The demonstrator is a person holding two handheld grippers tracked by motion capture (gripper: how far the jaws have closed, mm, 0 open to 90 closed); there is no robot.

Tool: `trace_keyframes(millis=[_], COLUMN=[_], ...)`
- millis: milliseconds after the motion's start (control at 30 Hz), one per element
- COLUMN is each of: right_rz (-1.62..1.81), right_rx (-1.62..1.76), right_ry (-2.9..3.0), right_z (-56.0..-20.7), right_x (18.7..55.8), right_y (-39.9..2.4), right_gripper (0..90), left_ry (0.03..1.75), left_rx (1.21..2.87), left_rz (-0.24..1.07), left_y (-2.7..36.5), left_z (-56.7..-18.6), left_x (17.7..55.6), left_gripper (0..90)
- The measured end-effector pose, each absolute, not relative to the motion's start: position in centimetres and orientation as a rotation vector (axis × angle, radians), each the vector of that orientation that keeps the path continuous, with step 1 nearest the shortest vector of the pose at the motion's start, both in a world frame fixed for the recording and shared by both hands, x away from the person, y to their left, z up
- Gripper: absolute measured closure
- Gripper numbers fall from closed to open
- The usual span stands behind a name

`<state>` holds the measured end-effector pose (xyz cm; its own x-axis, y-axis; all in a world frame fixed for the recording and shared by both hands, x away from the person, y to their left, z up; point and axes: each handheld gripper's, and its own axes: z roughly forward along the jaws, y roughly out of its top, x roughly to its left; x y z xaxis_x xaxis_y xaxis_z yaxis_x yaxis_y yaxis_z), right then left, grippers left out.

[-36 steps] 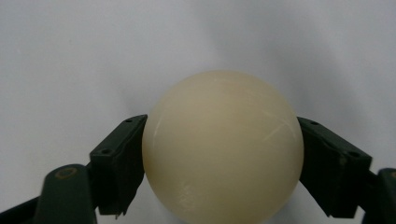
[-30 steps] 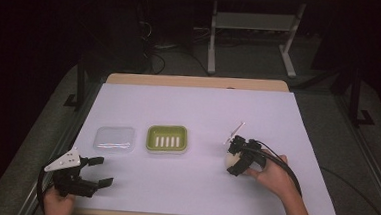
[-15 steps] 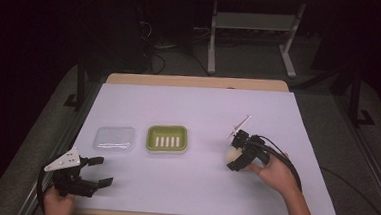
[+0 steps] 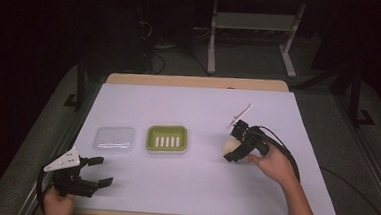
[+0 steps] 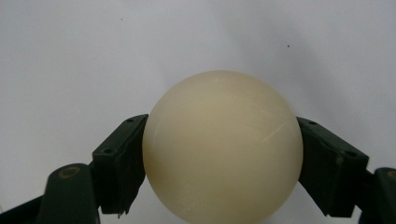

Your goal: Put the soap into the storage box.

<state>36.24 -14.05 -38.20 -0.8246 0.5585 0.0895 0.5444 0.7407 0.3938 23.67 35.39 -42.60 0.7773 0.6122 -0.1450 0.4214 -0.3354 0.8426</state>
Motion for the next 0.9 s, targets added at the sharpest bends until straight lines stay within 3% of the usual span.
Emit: trace_keyframes(millis=[900], right_rz=[0.664], right_rx=[0.816], right_ry=[2.921], right_z=[-35.7], right_x=[37.7], right_y=[-11.8], right_gripper=[22.7], left_ry=[0.769], left_rx=[1.977], left_rz=[0.241], left_y=[35.4], left_z=[-42.5], left_x=[23.7], left_gripper=[12.9])
